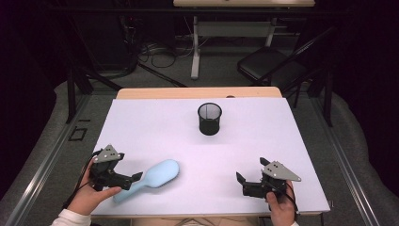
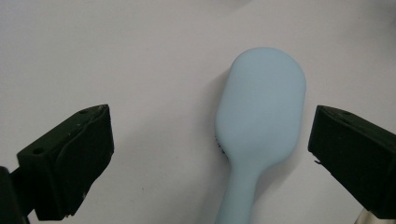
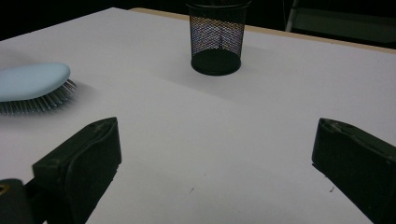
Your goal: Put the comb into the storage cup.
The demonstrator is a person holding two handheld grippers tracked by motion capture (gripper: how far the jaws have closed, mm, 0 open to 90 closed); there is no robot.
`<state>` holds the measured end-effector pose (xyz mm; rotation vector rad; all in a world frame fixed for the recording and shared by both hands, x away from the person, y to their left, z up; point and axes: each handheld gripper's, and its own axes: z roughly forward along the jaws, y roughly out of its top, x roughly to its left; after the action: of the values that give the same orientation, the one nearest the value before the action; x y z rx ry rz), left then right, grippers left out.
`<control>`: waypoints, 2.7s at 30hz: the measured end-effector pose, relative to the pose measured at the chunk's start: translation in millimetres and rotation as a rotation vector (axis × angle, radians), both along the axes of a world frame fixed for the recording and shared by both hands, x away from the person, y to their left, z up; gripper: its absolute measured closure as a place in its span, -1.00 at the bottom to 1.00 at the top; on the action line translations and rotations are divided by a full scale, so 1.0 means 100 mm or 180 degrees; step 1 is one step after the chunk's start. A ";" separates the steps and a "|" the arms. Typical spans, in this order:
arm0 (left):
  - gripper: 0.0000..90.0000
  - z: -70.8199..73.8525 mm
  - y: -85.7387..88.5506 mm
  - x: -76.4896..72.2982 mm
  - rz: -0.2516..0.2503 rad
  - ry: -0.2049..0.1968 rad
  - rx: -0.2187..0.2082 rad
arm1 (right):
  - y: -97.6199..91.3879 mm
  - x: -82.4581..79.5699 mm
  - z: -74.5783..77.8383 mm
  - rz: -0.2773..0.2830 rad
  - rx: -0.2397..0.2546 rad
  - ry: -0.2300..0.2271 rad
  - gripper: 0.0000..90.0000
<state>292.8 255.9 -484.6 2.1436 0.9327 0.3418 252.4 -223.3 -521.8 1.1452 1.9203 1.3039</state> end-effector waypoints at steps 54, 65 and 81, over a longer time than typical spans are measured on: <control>-0.93 -0.04 -0.17 0.12 -0.0251 0.0478 0.0774 | 0.01 0.01 -0.01 0.0007 -0.0010 0.0030 -0.97; -0.93 -0.08 -0.19 0.12 -0.0278 0.0526 0.0858 | 0.00 0.01 -0.01 0.0011 -0.0017 0.0033 -0.97; -0.82 -0.14 -0.20 0.13 -0.0287 0.0623 0.0902 | 0.00 0.01 -0.01 0.0011 -0.0018 0.0029 -0.97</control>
<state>305.7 235.5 -498.6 2.5062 0.9371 0.2326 253.2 -222.9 -523.0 1.1475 1.9321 1.2964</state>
